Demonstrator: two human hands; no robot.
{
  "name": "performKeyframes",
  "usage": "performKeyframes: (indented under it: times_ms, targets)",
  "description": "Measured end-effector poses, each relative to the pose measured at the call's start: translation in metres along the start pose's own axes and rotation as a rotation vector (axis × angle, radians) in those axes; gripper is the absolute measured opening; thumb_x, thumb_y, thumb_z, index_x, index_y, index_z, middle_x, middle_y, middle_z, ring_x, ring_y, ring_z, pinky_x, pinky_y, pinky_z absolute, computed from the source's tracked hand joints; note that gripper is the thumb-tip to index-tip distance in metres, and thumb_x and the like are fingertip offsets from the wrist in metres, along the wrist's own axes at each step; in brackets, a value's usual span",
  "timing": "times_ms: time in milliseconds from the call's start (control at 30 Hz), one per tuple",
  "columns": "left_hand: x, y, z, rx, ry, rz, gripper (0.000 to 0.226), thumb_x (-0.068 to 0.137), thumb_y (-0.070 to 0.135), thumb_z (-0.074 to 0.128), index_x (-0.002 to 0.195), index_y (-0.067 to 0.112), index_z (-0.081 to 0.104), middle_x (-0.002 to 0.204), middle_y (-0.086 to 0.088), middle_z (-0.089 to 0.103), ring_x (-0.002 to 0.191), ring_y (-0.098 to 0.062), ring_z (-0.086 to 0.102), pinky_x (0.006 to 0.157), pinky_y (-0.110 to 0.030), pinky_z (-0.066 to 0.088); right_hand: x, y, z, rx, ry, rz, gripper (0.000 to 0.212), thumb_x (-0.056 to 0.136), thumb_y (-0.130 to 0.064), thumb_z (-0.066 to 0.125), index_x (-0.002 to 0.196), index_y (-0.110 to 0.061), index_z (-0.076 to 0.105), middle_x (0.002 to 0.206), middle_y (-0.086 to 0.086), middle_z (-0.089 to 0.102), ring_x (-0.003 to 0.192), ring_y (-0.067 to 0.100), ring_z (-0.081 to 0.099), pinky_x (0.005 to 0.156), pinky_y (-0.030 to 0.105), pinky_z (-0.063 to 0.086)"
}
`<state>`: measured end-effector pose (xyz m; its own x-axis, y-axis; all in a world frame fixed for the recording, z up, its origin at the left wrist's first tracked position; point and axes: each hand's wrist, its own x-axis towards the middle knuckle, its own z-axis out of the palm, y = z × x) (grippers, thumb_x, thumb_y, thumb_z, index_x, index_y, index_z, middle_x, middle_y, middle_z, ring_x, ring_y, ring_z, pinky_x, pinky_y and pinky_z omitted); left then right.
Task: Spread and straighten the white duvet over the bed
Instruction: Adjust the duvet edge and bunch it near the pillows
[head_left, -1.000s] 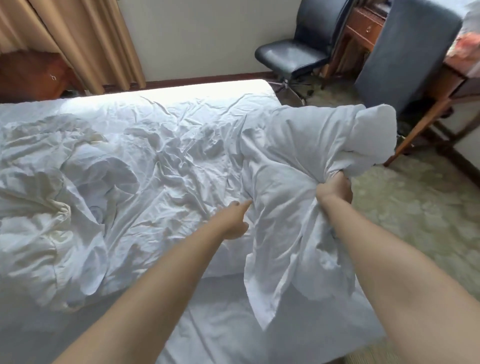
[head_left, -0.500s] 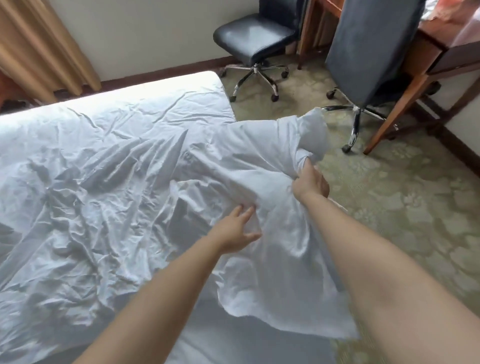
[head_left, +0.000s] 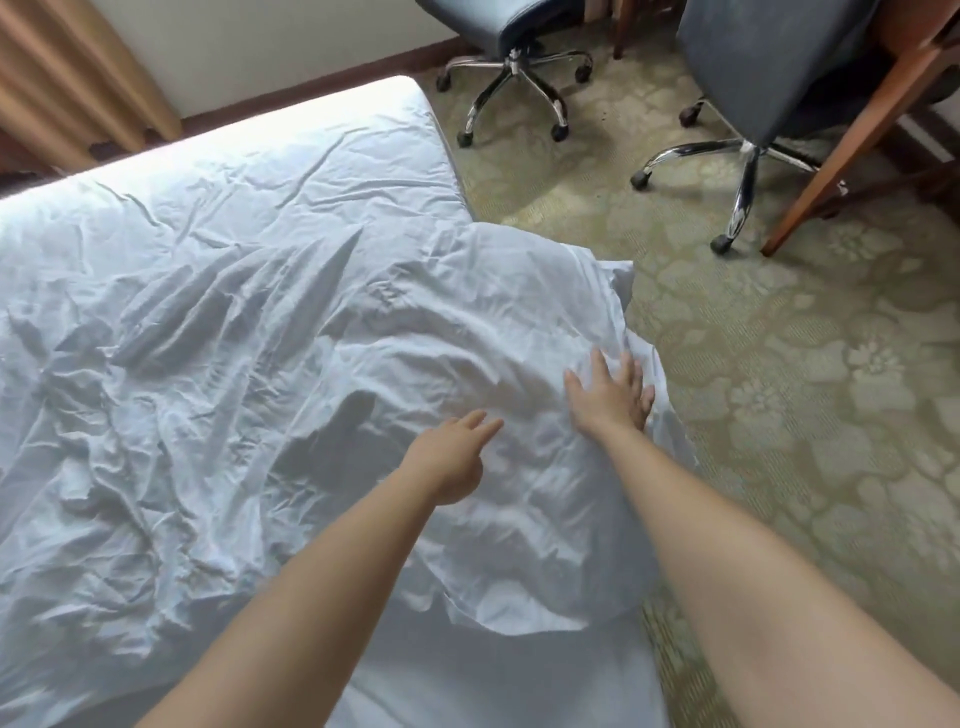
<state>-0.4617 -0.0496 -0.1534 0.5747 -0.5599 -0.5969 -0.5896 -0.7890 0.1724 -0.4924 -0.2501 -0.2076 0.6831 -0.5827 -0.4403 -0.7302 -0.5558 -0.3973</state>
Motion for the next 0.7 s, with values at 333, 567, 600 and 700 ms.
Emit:
performKeyframes:
  times_ms: [333, 567, 600, 700]
  targets:
    - [-0.128, -0.082, -0.003, 0.050, 0.096, -0.210, 0.060, 0.097, 0.018, 0.036, 0.152, 0.029, 0.013, 0.159, 0.002, 0.013, 0.143, -0.023, 0.021, 0.108, -0.042, 0.034, -0.122, -0.091, 0.009, 0.025, -0.206, -0.246, 0.066, 0.097, -0.052, 0.037, 0.153, -0.031, 0.009, 0.161, 0.002, 0.002, 0.146, 0.027, 0.014, 0.115, 0.045, 0.022]
    - [-0.318, -0.198, 0.071, -0.097, 0.195, -0.392, 0.058, 0.095, 0.024, 0.043, 0.149, 0.027, 0.022, 0.150, 0.001, 0.032, 0.133, -0.026, 0.038, 0.101, -0.041, 0.041, -0.292, -0.205, 0.082, 0.004, -0.203, -0.546, 0.058, 0.096, -0.040, 0.047, 0.148, -0.024, 0.028, 0.154, 0.006, 0.026, 0.138, 0.026, 0.032, 0.112, 0.041, 0.029]
    - [-0.346, -0.217, 0.084, -0.110, 0.205, -0.426, 0.058, 0.095, 0.023, 0.044, 0.149, 0.027, 0.023, 0.150, 0.001, 0.032, 0.133, -0.026, 0.039, 0.101, -0.041, 0.040, -0.319, -0.222, 0.099, -0.009, -0.214, -0.579, 0.058, 0.096, -0.040, 0.047, 0.148, -0.024, 0.028, 0.153, 0.006, 0.027, 0.138, 0.027, 0.033, 0.111, 0.041, 0.029]
    - [-0.427, -0.267, 0.119, -0.167, 0.209, -0.519, 0.061, 0.092, 0.021, 0.047, 0.148, 0.028, 0.024, 0.149, -0.001, 0.033, 0.132, -0.028, 0.041, 0.101, -0.042, 0.040, -0.402, -0.267, 0.154, -0.024, -0.309, -0.687, 0.060, 0.096, -0.038, 0.048, 0.150, -0.022, 0.025, 0.153, 0.007, 0.028, 0.138, 0.025, 0.033, 0.108, 0.037, 0.030]
